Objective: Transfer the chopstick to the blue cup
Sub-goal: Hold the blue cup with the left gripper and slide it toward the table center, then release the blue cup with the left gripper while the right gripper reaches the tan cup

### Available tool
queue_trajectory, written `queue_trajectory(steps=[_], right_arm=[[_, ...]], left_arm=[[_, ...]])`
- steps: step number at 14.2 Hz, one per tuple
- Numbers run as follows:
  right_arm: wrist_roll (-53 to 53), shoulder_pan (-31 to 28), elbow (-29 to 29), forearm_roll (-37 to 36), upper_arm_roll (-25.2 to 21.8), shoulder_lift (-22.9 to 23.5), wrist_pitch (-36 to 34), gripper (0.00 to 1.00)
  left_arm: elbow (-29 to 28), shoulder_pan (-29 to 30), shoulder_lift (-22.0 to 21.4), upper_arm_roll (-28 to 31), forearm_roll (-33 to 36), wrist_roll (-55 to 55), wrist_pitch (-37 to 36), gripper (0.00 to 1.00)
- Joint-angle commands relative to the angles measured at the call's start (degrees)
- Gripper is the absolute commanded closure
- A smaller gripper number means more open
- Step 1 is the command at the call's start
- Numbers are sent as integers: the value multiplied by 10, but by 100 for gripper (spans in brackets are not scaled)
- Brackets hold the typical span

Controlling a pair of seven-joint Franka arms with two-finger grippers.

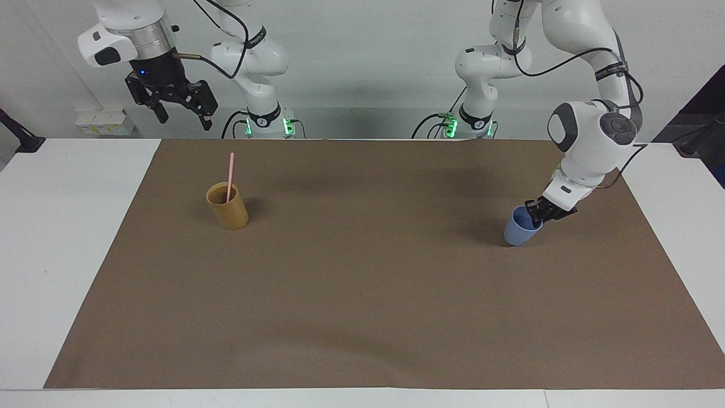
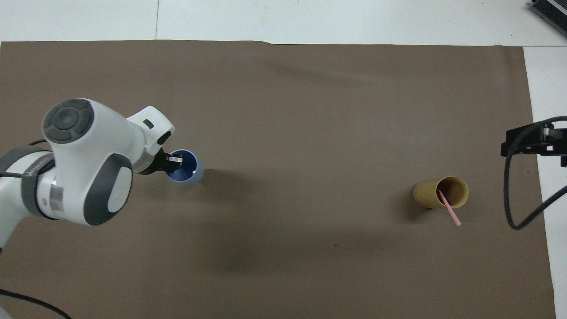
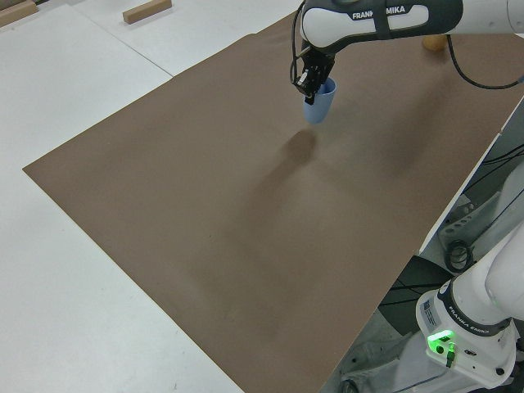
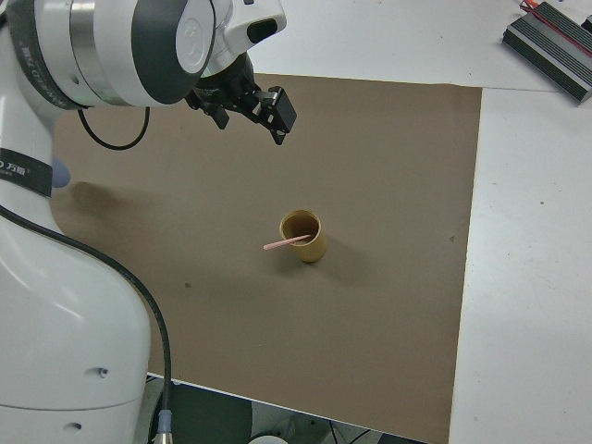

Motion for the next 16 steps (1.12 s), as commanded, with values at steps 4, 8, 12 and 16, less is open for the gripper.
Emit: queue_trajectory(steps=[4,8,12,16], right_arm=[[-5,-5,-18,8,-1,-15,0,0],[-4,-5,-18,8,-1,-15,0,0],[-3,-5,-18,8,-1,-15,0,0],[-3,-5,-18,8,-2,-15,0,0]], left_arm=[[-6,-123,16,11,-6,-160,74,100],[-11,-125,40,11,-6,-159,94,100],[-17,-125,37,11,-6,-159,95,99],[-14,-132,36,11,-6,-164,85,7]])
